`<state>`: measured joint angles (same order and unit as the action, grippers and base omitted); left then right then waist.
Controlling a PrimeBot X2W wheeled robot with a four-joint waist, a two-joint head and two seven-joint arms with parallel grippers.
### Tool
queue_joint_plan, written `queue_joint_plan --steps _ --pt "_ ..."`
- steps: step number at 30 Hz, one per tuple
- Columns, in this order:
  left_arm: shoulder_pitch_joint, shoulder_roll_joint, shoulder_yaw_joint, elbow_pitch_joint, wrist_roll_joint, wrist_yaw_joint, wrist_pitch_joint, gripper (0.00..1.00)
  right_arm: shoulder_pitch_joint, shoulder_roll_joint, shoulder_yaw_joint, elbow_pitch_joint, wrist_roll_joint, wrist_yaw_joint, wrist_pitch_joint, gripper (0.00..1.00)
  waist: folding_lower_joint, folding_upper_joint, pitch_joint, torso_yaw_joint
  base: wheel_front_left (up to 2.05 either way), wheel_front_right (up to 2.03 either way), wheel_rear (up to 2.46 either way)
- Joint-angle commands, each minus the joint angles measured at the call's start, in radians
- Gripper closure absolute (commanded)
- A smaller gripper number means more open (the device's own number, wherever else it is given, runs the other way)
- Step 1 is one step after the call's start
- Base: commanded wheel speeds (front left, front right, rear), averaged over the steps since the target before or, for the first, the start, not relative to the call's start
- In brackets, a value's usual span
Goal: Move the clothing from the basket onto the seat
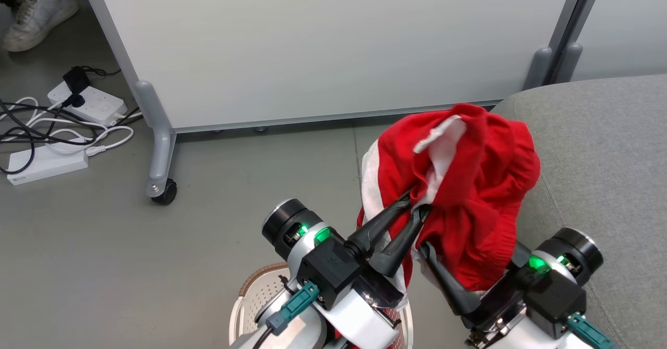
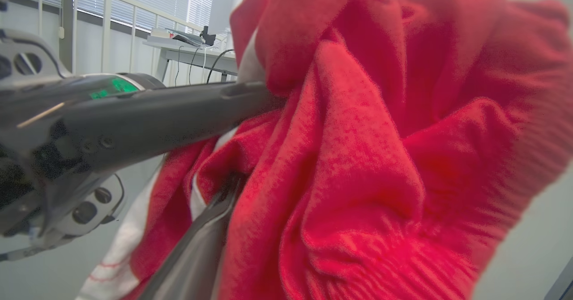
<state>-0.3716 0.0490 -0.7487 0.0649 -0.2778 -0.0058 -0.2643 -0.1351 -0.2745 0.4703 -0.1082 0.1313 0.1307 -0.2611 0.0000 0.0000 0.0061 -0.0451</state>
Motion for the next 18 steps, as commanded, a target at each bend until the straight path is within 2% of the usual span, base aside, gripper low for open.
queue_joint_plan --steps 1,3,6,15,16,17,18 --pt "0.005 0.002 -0.009 -0.001 -0.009 -0.001 0.000 1.00 -0.017 -0.006 0.012 0.017 0.000 0.000 -0.004 0.00 0.0000 0.0000 -0.002 0.005 0.00 0.00 0.00" --pt "0.001 0.003 -0.021 -0.002 -0.014 0.001 0.000 1.00 -0.017 -0.001 0.017 0.038 0.002 0.000 -0.004 0.00 0.0000 0.0000 -0.003 0.009 0.00 0.00 0.00" --pt "-0.003 0.002 -0.033 0.001 -0.019 0.003 0.000 1.00 -0.018 0.005 0.018 0.052 0.008 0.000 -0.004 1.00 0.0000 0.0000 -0.005 0.014 0.00 0.00 0.00" --pt "0.015 0.003 -0.044 0.017 -0.032 0.022 0.000 1.00 0.001 0.035 -0.011 0.033 0.011 0.000 -0.004 1.00 0.0000 0.0000 -0.012 0.023 0.00 0.00 0.00" --pt "0.017 0.003 -0.045 0.017 -0.032 0.023 0.000 0.87 0.004 0.037 -0.013 0.030 0.013 0.000 -0.004 1.00 0.0000 0.0000 -0.013 0.023 0.00 0.00 0.00" --pt "0.018 0.003 -0.045 0.017 -0.031 0.023 0.000 0.60 0.007 0.039 -0.015 0.029 0.015 0.000 -0.005 1.00 0.0000 0.0000 -0.013 0.023 0.00 0.00 0.00" --pt "0.018 0.003 -0.046 0.017 -0.032 0.024 0.000 0.25 0.009 0.040 -0.019 0.028 0.016 0.000 -0.005 1.00 0.0000 0.0000 -0.014 0.023 0.00 0.00 0.00"
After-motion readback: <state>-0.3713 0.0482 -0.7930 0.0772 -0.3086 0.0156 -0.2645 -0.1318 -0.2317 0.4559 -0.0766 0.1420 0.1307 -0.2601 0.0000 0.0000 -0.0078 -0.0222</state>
